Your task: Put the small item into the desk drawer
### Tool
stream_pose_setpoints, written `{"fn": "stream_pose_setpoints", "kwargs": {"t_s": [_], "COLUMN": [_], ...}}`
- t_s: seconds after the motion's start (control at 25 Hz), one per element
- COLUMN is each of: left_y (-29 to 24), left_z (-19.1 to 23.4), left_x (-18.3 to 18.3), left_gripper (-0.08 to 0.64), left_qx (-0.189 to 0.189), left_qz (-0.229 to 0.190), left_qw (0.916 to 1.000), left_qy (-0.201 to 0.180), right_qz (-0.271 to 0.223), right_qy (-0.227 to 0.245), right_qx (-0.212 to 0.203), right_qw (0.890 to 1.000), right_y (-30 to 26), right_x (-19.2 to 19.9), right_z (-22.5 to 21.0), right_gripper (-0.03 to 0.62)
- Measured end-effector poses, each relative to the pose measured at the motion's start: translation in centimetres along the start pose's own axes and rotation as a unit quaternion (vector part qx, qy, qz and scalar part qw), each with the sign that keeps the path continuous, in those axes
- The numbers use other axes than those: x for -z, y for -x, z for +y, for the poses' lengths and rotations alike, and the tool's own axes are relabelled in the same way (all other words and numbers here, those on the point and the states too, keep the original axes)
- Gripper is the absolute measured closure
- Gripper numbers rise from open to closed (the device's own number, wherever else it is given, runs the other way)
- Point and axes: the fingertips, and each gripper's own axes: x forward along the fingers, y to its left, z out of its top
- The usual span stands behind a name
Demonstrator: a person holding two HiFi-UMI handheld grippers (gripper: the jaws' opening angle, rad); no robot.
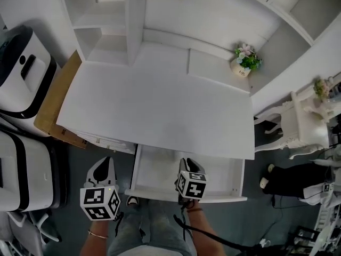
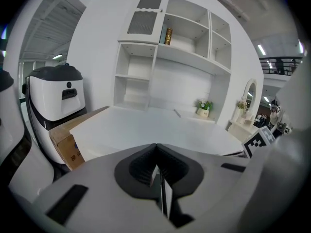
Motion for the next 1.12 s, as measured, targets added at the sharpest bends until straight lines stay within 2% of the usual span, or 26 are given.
{"fn": "stream_pose_setpoints", "kwargs": {"t_s": [0.12, 0.32, 0.52, 0.72, 0.88, 1.12], "left_y": [0.4, 0.8, 0.9, 0.9, 1.4, 1.8], "left_z": [-1.0, -3.0, -5.9, -9.6, -12.6, -14.7], "left_x": [-1.7, -4.2, -6.6, -9.8, -13.4, -15.9], "left_gripper": [0.563, 0.563, 0.563, 0.563, 0.563, 0.563], "left_qx": [0.016, 0.052, 0.096, 0.148, 0.186, 0.213], "left_qz": [-0.014, -0.035, -0.056, -0.086, -0.118, -0.135], "left_qw": [0.9998, 0.9978, 0.993, 0.9837, 0.9726, 0.9631], "left_qy": [-0.005, -0.023, -0.039, -0.056, -0.073, -0.094], "right_qz": [-0.026, -0.07, -0.133, -0.195, -0.242, -0.278], "right_qy": [-0.011, -0.025, -0.035, -0.034, -0.039, -0.067], "right_qx": [0.01, 0.028, 0.05, 0.082, 0.123, 0.169], "right_qw": [1.0, 0.997, 0.989, 0.977, 0.962, 0.943], "right_y": [2.8, 7.2, 12.2, 17.2, 21.4, 26.0], "right_x": [-1.5, -3.8, -6.7, -9.5, -11.3, -11.3], "right_z": [-0.3, -0.8, -1.4, -3.0, -5.1, -7.6], "right_gripper": [0.546, 0.57, 0.586, 0.586, 0.586, 0.586]}}
